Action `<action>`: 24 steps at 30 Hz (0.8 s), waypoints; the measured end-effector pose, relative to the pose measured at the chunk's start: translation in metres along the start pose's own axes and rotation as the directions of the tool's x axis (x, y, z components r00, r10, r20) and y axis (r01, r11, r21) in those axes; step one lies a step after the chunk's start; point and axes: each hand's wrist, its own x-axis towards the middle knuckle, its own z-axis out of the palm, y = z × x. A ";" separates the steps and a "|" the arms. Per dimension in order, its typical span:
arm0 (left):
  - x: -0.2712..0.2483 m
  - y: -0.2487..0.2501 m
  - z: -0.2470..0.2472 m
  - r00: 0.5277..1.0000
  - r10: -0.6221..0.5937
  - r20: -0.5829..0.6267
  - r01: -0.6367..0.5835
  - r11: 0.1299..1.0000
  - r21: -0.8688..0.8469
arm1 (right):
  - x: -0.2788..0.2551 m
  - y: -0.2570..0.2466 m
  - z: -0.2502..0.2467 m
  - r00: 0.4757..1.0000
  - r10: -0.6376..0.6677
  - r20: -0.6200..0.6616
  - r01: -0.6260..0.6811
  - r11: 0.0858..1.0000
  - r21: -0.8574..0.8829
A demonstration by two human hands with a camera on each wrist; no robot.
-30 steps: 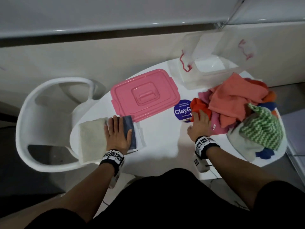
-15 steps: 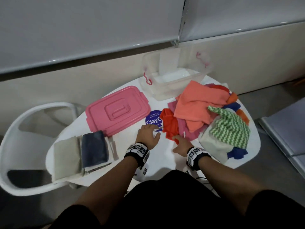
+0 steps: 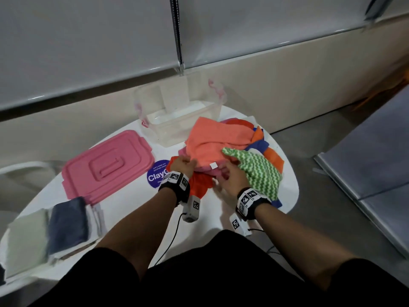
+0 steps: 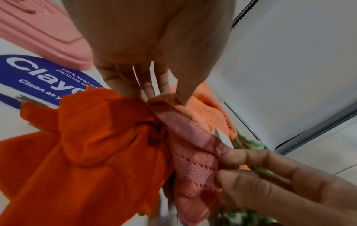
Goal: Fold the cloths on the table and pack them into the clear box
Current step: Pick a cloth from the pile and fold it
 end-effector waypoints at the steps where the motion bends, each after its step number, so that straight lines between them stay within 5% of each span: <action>1: 0.000 0.001 0.000 0.999 0.022 -0.037 -0.021 0.999 0.026 | 0.003 0.002 -0.002 0.999 0.006 -0.040 -0.005 1.000 0.011; 4: -0.005 0.006 -0.005 0.996 0.049 -0.079 -0.046 0.998 0.030 | 0.010 -0.001 -0.010 0.994 -0.011 -0.111 0.016 0.999 0.042; 8: -0.022 0.034 -0.020 0.993 0.086 -0.075 -0.108 0.925 -0.365 | 0.020 -0.021 -0.017 0.998 -0.061 0.011 0.061 0.997 -0.051; 11: -0.046 0.065 -0.036 0.966 0.244 -0.086 -0.254 0.828 -0.499 | 0.023 -0.047 -0.014 0.988 -0.149 0.032 0.152 0.985 -0.085; 15: -0.065 0.090 -0.073 0.943 0.306 -0.133 -0.319 0.712 -0.625 | 0.017 -0.092 -0.023 0.970 -0.214 -0.114 0.233 0.954 0.189; 18: -0.070 0.100 -0.118 0.935 0.278 -0.219 -0.344 0.565 -0.750 | 0.016 -0.120 -0.045 0.973 -0.204 -0.106 0.226 0.929 0.293; 21: -0.074 0.109 -0.172 0.886 0.284 -0.368 -0.457 0.395 -0.796 | 0.027 -0.130 -0.057 0.971 -0.195 -0.142 0.224 0.946 0.233; 24: -0.084 0.107 -0.222 0.804 0.336 -0.490 -0.592 0.387 -0.706 | 0.042 -0.131 -0.064 0.956 -0.143 -0.257 0.198 0.959 0.202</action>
